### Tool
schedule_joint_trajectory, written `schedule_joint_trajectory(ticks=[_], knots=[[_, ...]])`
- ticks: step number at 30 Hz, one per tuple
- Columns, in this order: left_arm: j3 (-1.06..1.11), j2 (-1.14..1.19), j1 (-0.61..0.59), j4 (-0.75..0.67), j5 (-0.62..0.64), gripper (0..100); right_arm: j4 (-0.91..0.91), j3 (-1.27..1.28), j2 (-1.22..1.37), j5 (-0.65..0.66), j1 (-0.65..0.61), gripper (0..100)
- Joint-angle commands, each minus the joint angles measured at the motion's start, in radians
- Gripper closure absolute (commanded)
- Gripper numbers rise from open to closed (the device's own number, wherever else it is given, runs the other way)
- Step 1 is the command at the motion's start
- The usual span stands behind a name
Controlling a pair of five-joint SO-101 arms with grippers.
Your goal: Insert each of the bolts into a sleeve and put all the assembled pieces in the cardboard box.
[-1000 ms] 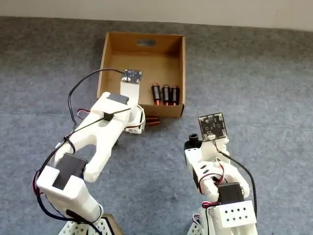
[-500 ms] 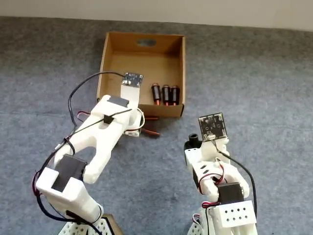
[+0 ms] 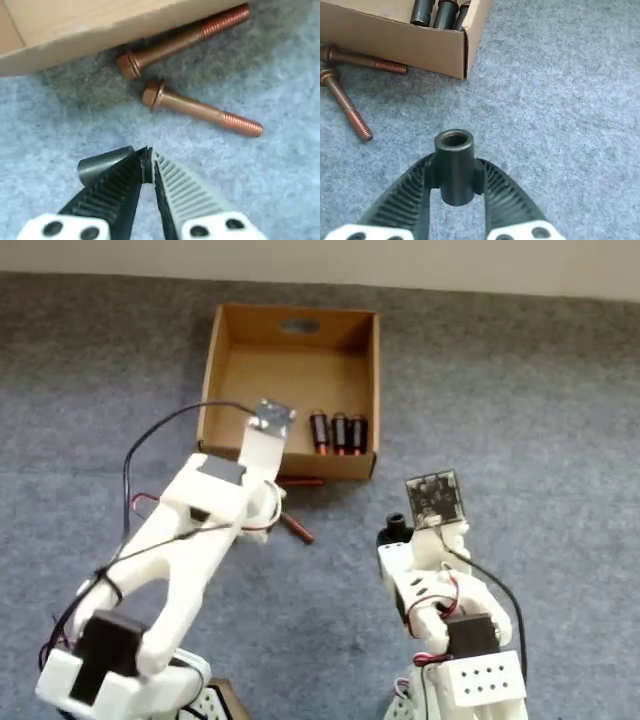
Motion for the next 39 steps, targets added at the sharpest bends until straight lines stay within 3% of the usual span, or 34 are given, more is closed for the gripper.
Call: schedule_joint_trajectory(ticks=[1,4,6,8,14,23,30,35,39], knots=[[0.001,-0.065,0.008,0.005,0.152,89,-0.013,-0.007,-0.013,-0.002,-0.007,99.3],[0.002,-0.038,0.008,0.005,0.437,77,-0.013,-0.007,-0.013,-0.002,-0.007,99.3],[-0.002,-0.008,0.008,0.003,0.606,75,-0.013,-0.007,-0.013,-0.002,-0.007,99.3],[-0.013,0.028,0.025,0.002,0.669,75,-0.013,-0.007,-0.013,-0.002,-0.007,99.3],[-0.110,0.160,0.096,-0.005,0.675,75,-0.013,-0.007,-0.013,-0.002,-0.007,99.3],[-0.234,0.364,0.074,0.003,0.666,75,-0.012,-0.007,-0.013,-0.002,-0.007,99.3],[-0.226,0.361,0.079,0.064,0.512,100,-0.013,-0.007,-0.013,-0.002,-0.007,99.3],[-0.228,0.361,0.079,0.184,0.474,99,-0.015,-0.007,-0.013,0.000,-0.007,99.3],[-0.219,0.349,0.081,0.203,0.427,99,-0.015,-0.007,-0.013,0.000,-0.007,99.3]])
